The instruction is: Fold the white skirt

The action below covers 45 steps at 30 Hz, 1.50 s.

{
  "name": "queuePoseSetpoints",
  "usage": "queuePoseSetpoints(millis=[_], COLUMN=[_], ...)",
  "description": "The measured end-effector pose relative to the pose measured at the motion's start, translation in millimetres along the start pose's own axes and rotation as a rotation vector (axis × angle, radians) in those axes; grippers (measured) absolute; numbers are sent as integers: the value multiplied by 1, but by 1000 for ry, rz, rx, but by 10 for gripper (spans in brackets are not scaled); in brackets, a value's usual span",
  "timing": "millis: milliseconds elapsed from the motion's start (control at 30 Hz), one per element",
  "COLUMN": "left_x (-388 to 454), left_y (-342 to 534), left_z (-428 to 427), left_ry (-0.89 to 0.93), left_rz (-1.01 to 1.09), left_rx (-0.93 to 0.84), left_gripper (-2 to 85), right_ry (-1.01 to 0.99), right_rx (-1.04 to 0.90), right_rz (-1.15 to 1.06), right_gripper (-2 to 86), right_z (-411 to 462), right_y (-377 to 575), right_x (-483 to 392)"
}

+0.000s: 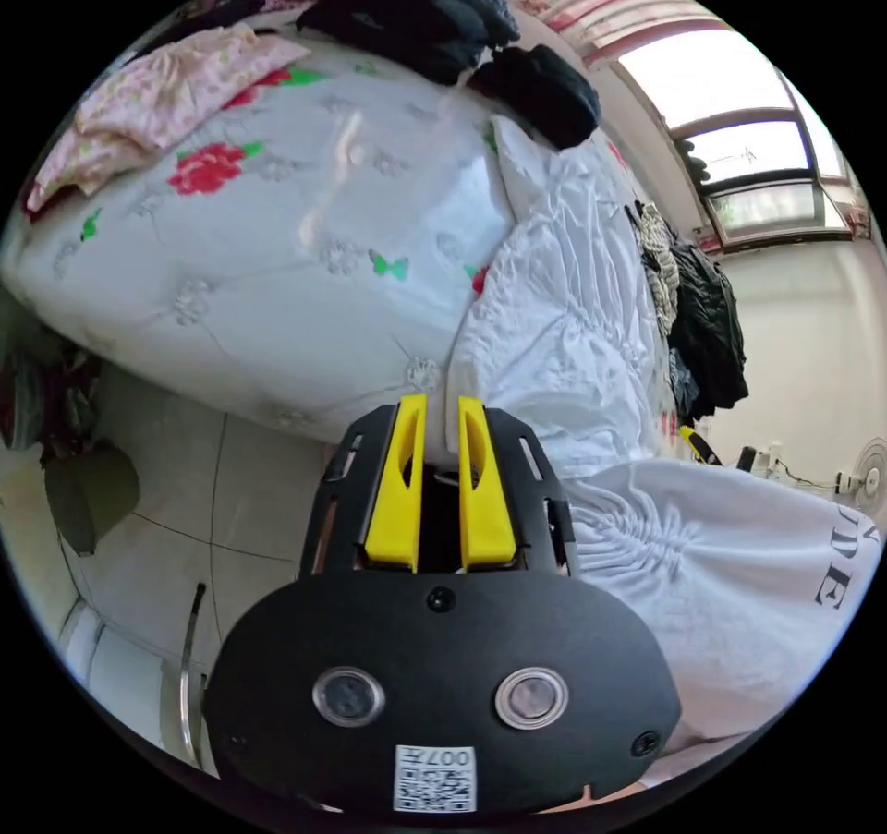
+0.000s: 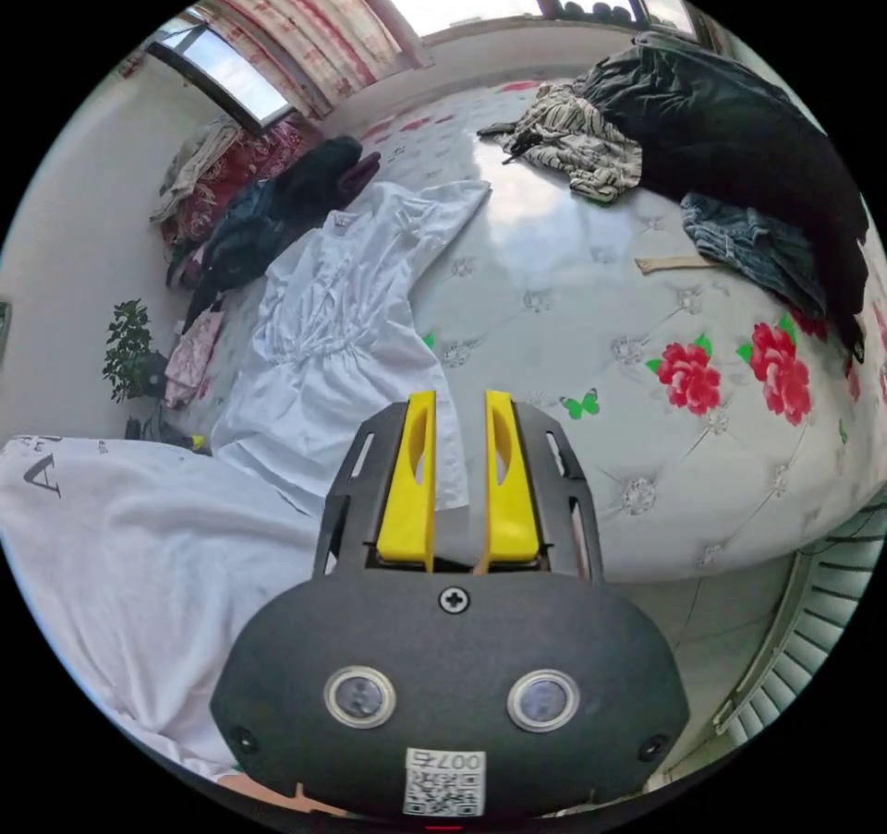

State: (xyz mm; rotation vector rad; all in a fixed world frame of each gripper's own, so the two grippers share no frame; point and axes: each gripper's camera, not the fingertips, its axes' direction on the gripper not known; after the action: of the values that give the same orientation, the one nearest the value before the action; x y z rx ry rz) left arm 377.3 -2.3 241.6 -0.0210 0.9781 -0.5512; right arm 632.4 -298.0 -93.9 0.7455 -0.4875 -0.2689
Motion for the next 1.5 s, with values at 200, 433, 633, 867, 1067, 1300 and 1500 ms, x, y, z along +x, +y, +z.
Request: queuePoseSetpoints(millis=[200, 433, 633, 867, 1067, 1300, 1500], left_x=[75, 199, 229, 186, 46, -9, -5], left_y=[-62, -186, -294, -314, -233, -160, -45], left_z=[-9, 60, 152, 146, 40, 13, 10], left_ry=[-88, -122, -191, -209, -271, -249, -154], left_rz=[121, 280, 225, 170, -176, -228, -159], left_rx=[143, 192, 121, 213, 462, 394, 290], left_gripper=[96, 134, 108, -6, -2, 64, 81], right_ry=[-22, 31, 68, -73, -71, -111, -232], right_rx=[63, -29, -175, 30, 102, 52, -159], right_rz=[-186, -332, -304, -127, 264, 289, 50], right_gripper=[73, 87, 49, 2, 8, 35, 62], right_z=[41, 151, 232, 167, 118, 86, 71], right_y=[-124, -272, -328, -321, -249, -159, -66], right_x=[-47, -100, -82, 8, 166, 166, 99])
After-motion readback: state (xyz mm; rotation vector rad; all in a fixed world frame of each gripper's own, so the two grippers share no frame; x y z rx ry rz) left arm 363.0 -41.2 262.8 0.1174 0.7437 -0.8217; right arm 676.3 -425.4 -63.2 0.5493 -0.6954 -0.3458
